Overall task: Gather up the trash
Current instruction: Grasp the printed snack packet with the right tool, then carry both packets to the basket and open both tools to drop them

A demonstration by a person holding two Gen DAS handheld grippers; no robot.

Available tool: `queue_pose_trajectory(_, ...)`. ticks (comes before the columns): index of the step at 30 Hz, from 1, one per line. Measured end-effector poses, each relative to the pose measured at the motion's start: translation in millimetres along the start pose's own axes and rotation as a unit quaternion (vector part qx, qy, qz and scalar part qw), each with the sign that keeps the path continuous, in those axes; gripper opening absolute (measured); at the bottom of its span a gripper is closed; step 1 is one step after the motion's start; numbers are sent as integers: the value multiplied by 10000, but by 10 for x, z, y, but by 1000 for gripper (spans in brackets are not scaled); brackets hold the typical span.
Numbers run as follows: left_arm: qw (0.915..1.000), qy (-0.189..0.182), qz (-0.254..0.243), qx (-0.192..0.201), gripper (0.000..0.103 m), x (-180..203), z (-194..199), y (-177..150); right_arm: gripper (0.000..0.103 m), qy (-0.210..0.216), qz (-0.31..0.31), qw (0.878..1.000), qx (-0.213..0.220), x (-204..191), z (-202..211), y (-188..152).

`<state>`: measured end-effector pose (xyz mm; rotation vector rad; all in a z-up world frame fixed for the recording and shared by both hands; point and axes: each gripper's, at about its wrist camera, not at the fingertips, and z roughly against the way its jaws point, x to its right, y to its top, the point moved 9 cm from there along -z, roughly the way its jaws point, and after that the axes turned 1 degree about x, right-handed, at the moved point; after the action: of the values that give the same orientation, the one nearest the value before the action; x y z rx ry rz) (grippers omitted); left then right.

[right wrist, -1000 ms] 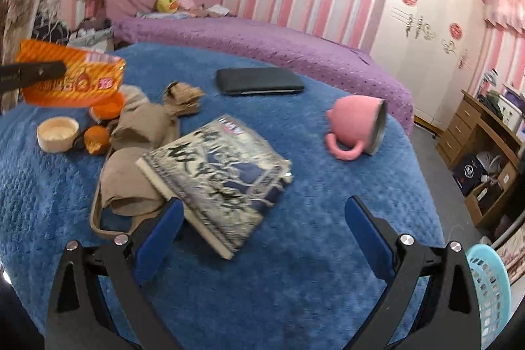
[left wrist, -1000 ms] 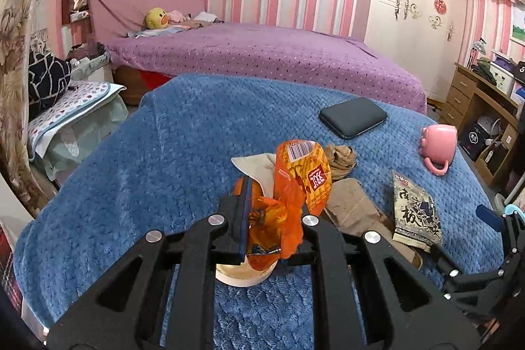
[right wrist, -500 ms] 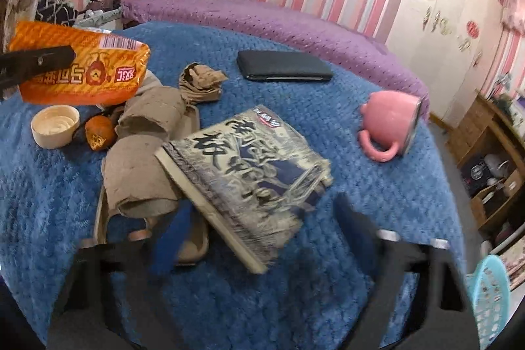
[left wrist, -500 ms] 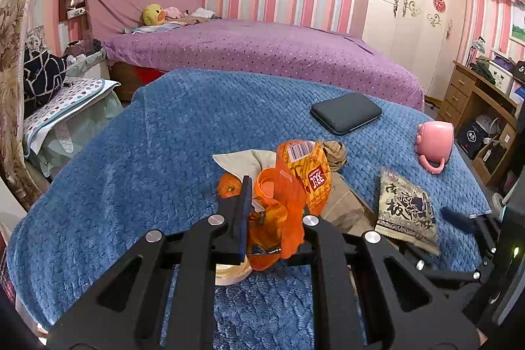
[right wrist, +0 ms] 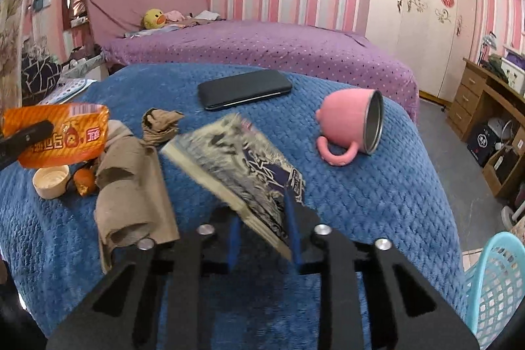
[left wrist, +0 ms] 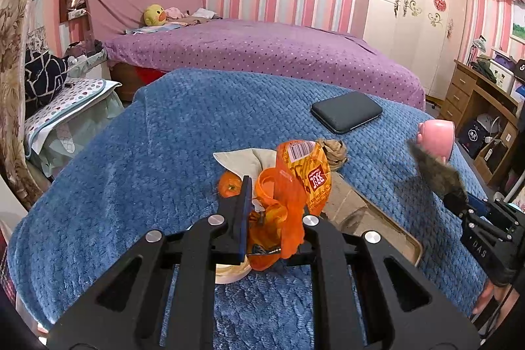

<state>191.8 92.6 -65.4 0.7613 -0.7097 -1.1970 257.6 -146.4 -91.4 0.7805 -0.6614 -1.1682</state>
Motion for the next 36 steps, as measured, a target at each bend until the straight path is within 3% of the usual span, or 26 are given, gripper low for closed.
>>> queue_pose_trajectory(5,10000,-32,-17,55,13,33,45,1,7,-18,110,9998,141,43,78,24)
queue_pose_trajectory(22,9977,-261,-466,424,13,598,404,-8,6,30,76,9987,505,430,510,53)
queue_pose_trajectory(36,9942,-717,-647,462,13,1437,721,-85,6,-428,-381,9958,707,1432,1131,-165)
